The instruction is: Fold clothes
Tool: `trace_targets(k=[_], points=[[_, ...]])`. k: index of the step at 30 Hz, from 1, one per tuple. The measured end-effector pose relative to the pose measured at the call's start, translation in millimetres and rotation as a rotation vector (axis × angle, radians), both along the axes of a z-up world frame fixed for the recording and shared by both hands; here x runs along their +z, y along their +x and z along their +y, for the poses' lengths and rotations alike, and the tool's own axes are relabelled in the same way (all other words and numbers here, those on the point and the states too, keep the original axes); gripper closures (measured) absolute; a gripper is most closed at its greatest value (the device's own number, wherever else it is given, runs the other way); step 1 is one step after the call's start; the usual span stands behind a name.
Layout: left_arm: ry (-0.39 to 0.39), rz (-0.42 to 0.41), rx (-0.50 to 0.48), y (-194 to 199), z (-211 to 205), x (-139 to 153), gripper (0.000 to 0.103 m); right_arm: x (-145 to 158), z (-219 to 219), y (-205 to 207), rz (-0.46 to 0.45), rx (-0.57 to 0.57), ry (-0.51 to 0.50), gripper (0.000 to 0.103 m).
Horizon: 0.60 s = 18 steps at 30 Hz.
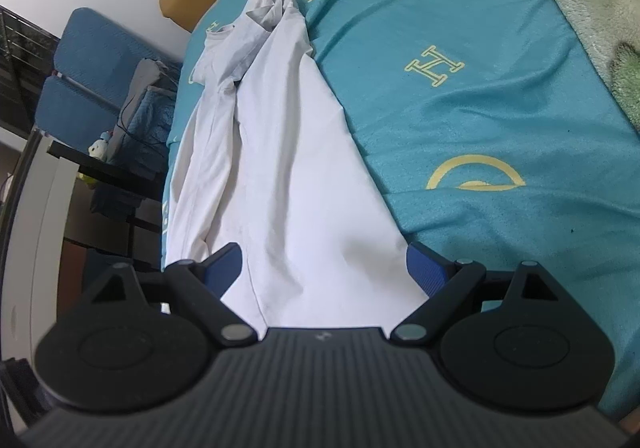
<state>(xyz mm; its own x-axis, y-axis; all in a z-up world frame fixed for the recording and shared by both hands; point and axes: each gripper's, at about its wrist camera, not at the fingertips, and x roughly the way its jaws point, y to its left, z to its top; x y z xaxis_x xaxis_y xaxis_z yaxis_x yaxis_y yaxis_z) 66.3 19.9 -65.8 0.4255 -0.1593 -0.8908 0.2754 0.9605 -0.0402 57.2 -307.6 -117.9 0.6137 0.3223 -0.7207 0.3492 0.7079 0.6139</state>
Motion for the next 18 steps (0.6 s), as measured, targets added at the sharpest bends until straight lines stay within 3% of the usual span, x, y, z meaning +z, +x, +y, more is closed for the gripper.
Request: trace_targets(k=[3, 5, 6, 7, 8, 13, 18], points=[[0.043, 0.059, -0.048, -2.7, -19.6, -20.2, 0.064, -0.3, -0.9, -0.4, 0.001, -0.001, 0.001, 0.013], [0.088, 0.082, -0.059, -5.0, -23.5, -31.0, 0.076, -1.0, -2.1, -0.5, 0.002, -0.006, 0.004, 0.013], [0.103, 0.088, -0.053, -5.5, -22.5, -32.7, 0.092, -1.3, -2.8, -0.4, 0.003, -0.008, 0.006, 0.013], [0.116, 0.093, -0.043, -5.6, -21.3, -33.6, 0.101, -1.6, -3.1, -0.1, 0.003, -0.009, 0.011, 0.013], [0.122, 0.084, -0.032, -6.5, -18.5, -31.6, 0.101, -1.7, -3.1, 0.3, 0.002, -0.010, 0.015, 0.013], [0.152, -0.058, -0.065, -27.9, -21.0, 2.1, 0.102, 0.8, -0.5, 0.5, -0.009, 0.003, 0.019, 0.013], [0.204, -0.229, -0.190, -65.3, -54.9, 38.8, 0.102, 0.3, -0.3, 0.4, -0.009, 0.001, 0.031, 0.013]])
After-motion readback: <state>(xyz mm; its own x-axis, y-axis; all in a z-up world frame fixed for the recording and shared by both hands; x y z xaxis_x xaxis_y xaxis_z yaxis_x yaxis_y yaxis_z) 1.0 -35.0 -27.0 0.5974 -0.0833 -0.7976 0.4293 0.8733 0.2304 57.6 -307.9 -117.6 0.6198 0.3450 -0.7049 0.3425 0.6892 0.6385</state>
